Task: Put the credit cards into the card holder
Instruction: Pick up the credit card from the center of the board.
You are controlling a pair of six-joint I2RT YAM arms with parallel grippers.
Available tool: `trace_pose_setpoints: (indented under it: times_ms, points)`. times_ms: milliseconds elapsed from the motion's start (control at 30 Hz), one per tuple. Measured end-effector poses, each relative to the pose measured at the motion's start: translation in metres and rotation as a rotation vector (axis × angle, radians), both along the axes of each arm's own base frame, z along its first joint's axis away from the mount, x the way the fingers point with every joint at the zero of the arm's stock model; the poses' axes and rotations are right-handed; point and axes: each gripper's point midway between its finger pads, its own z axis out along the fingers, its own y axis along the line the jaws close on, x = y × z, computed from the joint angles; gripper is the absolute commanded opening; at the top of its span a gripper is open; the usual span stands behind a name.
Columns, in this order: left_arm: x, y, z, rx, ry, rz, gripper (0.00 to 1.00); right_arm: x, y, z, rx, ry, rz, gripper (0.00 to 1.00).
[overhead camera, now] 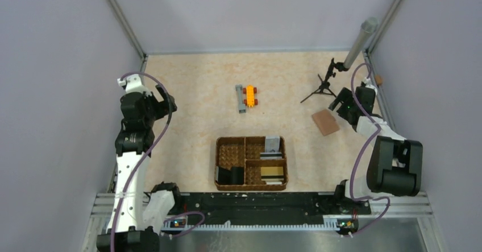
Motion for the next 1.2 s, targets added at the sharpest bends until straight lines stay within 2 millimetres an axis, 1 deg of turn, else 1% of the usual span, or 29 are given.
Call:
trace_pose_setpoints:
  times_ms: [100,167,333,467,567,633,733,867,1100,1200]
  points:
    - [0.0,-0.006,-0.002,-0.01,0.004,-0.032,0.99,0.002,0.005,-0.006,0.016,0.016,0.031,0.75]
    - [0.0,-0.008,-0.002,-0.015,0.003,-0.046,0.99,0.003,0.009,-0.012,0.032,0.031,0.051,0.73]
    - [0.0,-0.013,-0.002,-0.022,0.003,-0.073,0.99,-0.004,0.02,-0.03,0.083,0.09,0.094,0.72]
    - [0.001,-0.016,-0.003,-0.028,0.007,-0.091,0.99,-0.009,0.028,-0.033,0.114,0.112,0.115,0.71]
    - [0.002,-0.018,-0.006,-0.032,0.015,-0.102,0.99,-0.014,0.04,-0.036,0.124,0.135,0.146,0.72]
    - [0.002,-0.019,-0.007,-0.036,0.018,-0.108,0.99,-0.018,0.054,-0.038,0.128,0.154,0.183,0.72]
    - [0.002,-0.021,-0.008,-0.039,0.021,-0.116,0.99,-0.026,0.08,-0.038,0.123,0.184,0.253,0.73]
    - [0.002,-0.022,-0.008,-0.041,0.02,-0.122,0.99,-0.036,0.095,-0.035,0.088,0.207,0.29,0.75]
    - [0.002,-0.025,-0.007,-0.047,0.018,-0.138,0.99,-0.05,0.087,-0.043,0.054,0.271,0.257,0.74]
    - [0.002,-0.025,-0.007,-0.048,0.016,-0.141,0.99,-0.057,0.087,-0.044,0.055,0.282,0.259,0.7]
